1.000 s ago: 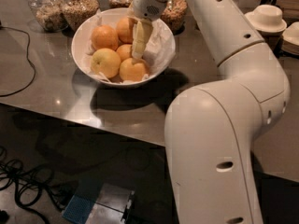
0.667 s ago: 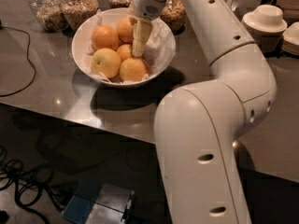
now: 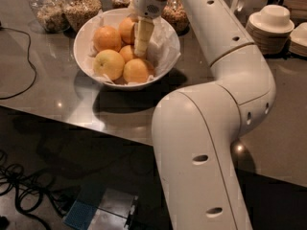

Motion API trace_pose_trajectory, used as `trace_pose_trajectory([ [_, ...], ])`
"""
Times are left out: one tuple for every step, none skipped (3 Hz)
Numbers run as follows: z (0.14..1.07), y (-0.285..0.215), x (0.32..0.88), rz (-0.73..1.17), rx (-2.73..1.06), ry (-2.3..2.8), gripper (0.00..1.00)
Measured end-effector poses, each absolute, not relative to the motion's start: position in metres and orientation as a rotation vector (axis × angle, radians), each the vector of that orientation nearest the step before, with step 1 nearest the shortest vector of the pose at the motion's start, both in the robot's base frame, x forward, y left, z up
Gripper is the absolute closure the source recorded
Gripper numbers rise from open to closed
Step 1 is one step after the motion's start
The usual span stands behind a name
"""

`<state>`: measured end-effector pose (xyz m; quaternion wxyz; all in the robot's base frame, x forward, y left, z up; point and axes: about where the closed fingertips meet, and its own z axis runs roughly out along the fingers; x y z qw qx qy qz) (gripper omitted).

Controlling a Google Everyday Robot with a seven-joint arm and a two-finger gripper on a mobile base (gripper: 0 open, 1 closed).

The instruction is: Pick orange from white bowl

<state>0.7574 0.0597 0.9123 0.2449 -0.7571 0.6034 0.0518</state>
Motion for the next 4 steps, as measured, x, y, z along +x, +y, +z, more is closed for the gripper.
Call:
trace_pose_trajectory([
  [0.908,0.057,0.759,0.130,-2.053,1.657,0.00],
  [0.903,0.056,0.759,0.115,-2.036,1.660,0.00],
  [0.901,0.053,0.759,0.110,-2.013,1.668,0.10],
  [0.895,0.052,0.760,0.096,-1.966,1.675,0.29],
])
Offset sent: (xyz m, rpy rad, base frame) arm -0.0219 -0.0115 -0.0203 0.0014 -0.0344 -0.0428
